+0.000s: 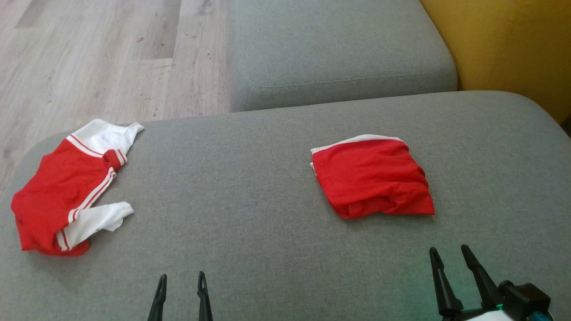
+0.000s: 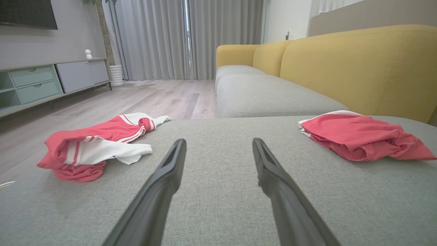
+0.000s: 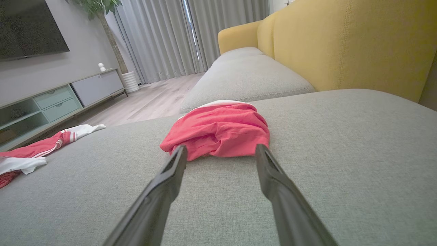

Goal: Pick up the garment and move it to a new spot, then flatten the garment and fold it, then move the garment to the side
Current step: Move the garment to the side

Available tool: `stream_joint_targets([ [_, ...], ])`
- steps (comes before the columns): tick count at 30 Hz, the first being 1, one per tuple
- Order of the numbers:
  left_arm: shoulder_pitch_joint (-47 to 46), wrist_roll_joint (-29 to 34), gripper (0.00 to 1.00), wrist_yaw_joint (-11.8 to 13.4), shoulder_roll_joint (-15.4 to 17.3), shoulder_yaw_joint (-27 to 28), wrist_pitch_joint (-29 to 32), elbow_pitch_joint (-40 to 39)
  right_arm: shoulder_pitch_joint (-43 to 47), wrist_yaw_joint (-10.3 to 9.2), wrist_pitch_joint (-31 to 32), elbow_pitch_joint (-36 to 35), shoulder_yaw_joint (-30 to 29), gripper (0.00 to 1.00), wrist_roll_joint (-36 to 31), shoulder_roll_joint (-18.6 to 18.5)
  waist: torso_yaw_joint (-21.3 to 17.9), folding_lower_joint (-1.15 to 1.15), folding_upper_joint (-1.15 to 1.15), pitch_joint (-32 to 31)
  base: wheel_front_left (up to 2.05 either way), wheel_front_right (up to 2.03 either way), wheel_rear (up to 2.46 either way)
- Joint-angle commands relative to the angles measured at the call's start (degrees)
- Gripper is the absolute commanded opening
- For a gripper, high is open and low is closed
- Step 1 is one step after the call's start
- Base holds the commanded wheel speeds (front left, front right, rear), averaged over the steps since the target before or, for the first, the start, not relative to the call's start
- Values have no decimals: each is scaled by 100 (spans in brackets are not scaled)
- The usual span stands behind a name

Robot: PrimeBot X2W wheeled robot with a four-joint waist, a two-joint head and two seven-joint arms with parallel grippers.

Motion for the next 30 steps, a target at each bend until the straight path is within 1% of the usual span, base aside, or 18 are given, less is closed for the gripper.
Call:
stream_joint_targets([
  [1,-200,-24,100,29,-32,153,-47,-172,-158,-5,-63,-186,134,100,-44,-164,3,0,0,27,0,0,0],
  [9,-230,-50,100,71,-32,42,-47,-224,-285,-5,-63,-116,94,100,-9,-279,71,0,0,272,0,0,0],
  [13,-280,-75,100,93,-32,-46,-47,-226,-585,-5,-61,211,72,100,107,-411,131,0,0,472,0,0,0],
  [15,-325,-81,100,110,-33,-107,-47,-228,-855,-5,45,411,-8,100,194,-477,168,0,0,581,0,0,0],
  [19,-500,-74,100,137,-33,-240,-47,-260,-1548,-5,590,718,-200,100,337,-695,264,0,0,910,0,0,0],
  [25,-857,-96,100,187,-33,-430,-47,-261,-2639,-5,1526,1249,-399,100,743,-1119,407,0,0,1335,0,0,0],
  [27,-974,-110,100,195,-33,-500,-47,-244,-2928,-5,1776,1493,-377,100,915,-1219,461,0,0,1454,0,0,0],
  [30,-1147,-122,100,211,-33,-604,-47,-220,-3256,-5,1987,1861,-281,100,1147,-1316,548,0,0,1622,0,0,0],
])
